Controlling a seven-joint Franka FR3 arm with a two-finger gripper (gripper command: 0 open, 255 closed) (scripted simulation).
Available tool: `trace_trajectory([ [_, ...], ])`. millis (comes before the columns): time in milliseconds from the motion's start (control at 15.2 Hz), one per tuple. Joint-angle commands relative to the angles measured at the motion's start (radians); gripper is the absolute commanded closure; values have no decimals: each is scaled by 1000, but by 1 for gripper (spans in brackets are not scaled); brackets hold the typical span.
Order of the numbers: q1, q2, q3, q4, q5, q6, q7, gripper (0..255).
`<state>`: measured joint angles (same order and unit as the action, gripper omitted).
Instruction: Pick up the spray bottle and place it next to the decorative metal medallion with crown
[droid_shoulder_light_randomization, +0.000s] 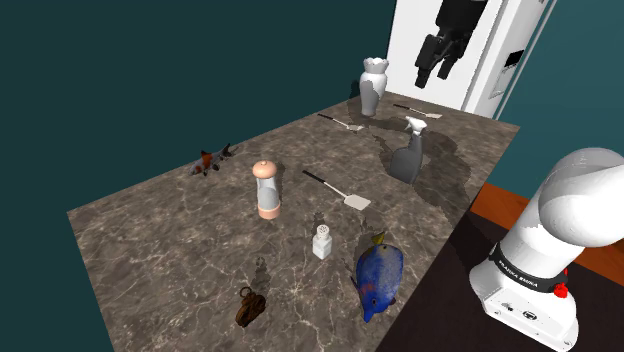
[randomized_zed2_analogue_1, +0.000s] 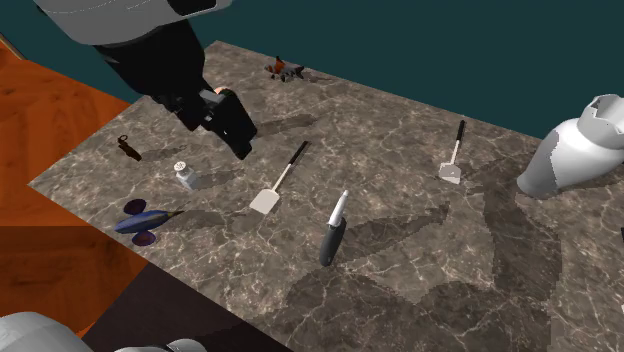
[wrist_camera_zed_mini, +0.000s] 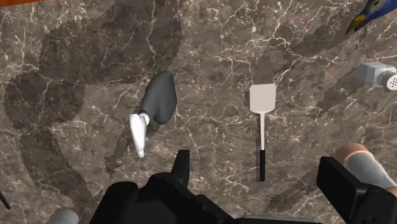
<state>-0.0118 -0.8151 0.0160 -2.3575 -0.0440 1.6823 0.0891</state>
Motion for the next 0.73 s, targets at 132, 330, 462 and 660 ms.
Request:
trace_trajectory([
  [132, -10, 6, -37, -43, -18, 51, -36, 0],
  [330, -27, 26, -93, -98, -44, 130, -90, 0],
  [462, -38, 48, -131, -128, -61, 185, -127, 0],
  [660, -54, 94, -190, -164, -84, 270, -182, 0],
])
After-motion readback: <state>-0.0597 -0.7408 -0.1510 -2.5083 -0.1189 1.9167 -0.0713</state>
